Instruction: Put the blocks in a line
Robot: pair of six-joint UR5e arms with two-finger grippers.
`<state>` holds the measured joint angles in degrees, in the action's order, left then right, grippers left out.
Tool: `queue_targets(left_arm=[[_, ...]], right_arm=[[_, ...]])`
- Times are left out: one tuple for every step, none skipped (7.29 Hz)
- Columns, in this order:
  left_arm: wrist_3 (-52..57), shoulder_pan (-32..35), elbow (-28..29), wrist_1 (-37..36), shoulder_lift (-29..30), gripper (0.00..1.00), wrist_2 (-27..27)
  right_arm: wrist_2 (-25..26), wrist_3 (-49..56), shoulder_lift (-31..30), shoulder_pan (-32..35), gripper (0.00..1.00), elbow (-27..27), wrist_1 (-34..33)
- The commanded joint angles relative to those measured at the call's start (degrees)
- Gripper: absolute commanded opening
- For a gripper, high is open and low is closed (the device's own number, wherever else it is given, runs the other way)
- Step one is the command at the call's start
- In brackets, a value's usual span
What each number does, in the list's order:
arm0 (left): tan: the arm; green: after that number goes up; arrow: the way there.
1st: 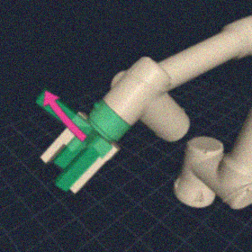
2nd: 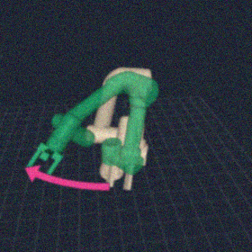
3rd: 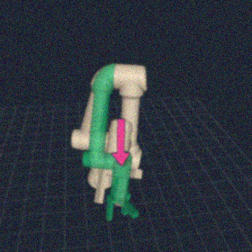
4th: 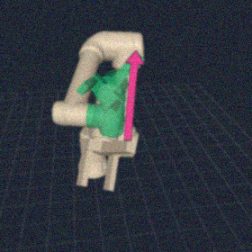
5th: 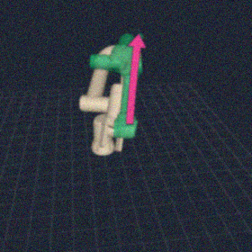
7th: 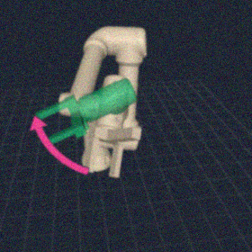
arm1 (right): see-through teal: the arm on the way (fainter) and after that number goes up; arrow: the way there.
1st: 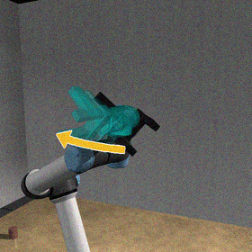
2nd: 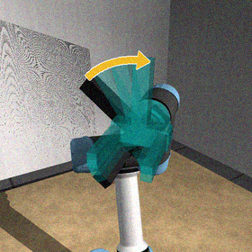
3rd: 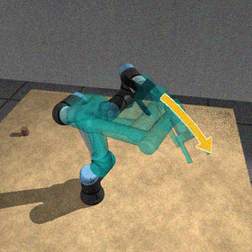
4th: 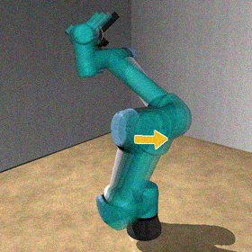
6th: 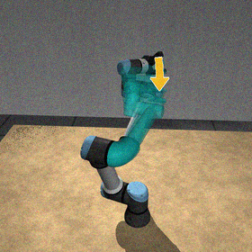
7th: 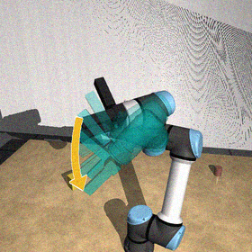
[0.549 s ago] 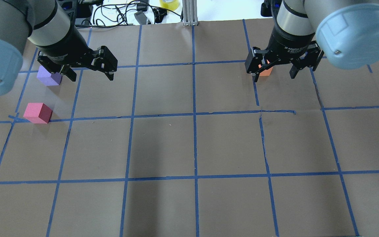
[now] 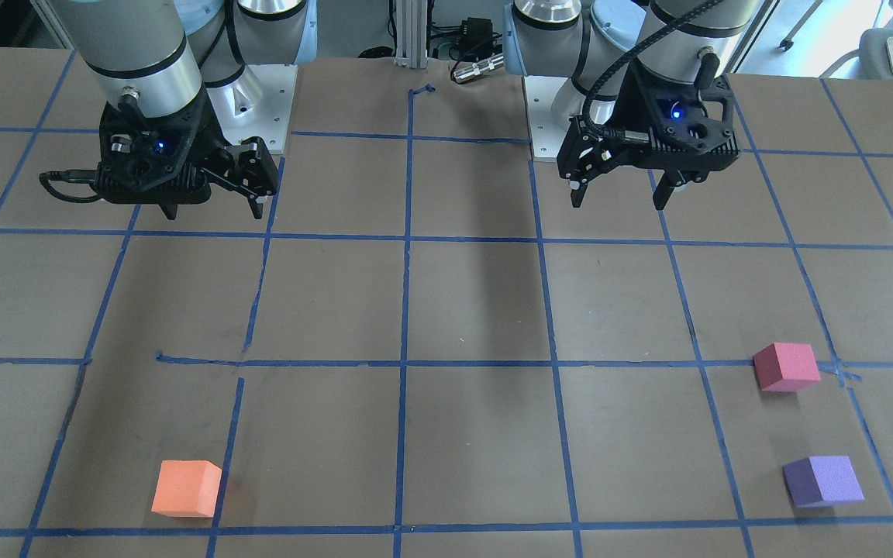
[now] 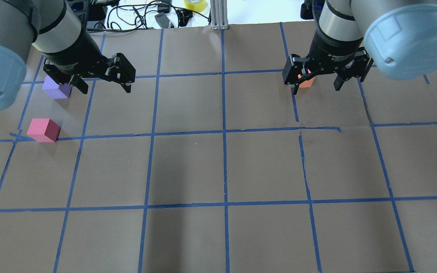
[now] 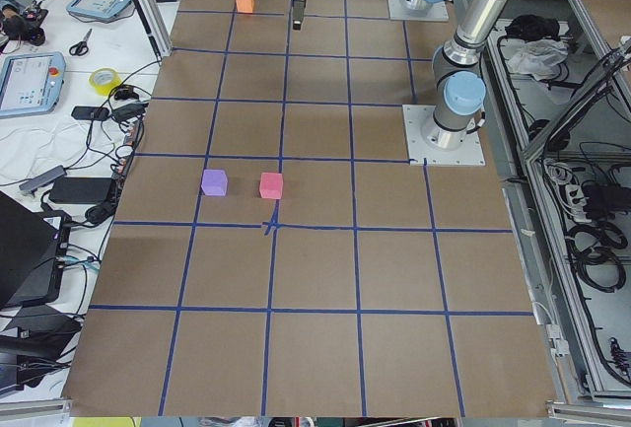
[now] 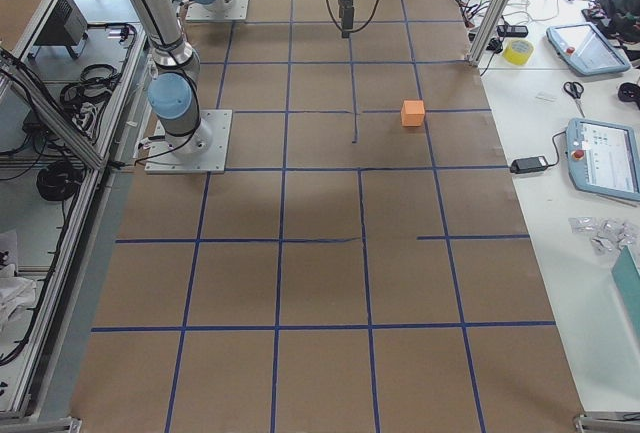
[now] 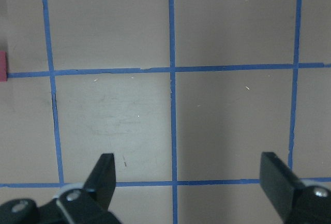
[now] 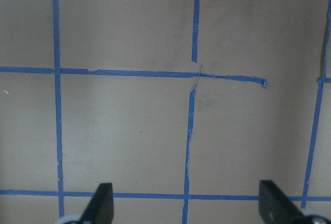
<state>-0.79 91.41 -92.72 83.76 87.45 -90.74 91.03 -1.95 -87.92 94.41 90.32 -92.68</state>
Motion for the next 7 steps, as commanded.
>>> queue_targets(left_arm=[[0.43,0.09,0.09,-0.08,0.00,1.00,-0.05],[0.26,0.09,0.09,-0.08,0.00,1.00,-0.14],[0.09,0.00,0.00,0.00,0.00,1.00,-0.22],[0.09,0.00,0.00,0.00,0.00,1.00,-0.22],[0.09,0.09,0.00,0.00,0.00,1.00,-0.05],[0.09,0.09,-0.09,0.00,0.00,1.00,-0.05],[0.09,0.09,-0.18,-0.08,0.00,1.00,-0.14]], right_arm=[[-0.07,-0.07,-0.50,-0.28,1.00,-0.05,-0.04],[0.02,-0.16,-0.93,-0.45,1.00,-0.05,0.48],[0.02,-0.16,-1.55,-0.98,1.00,-0.05,0.66],[0.11,-0.16,-1.64,-2.03,1.00,0.03,0.75],[0.02,-0.07,-1.64,-2.21,1.00,0.12,0.75],[0.02,-0.07,-1.64,-2.13,1.00,0.21,0.84],[0.02,-0.07,-1.64,-2.13,1.00,0.30,0.84]])
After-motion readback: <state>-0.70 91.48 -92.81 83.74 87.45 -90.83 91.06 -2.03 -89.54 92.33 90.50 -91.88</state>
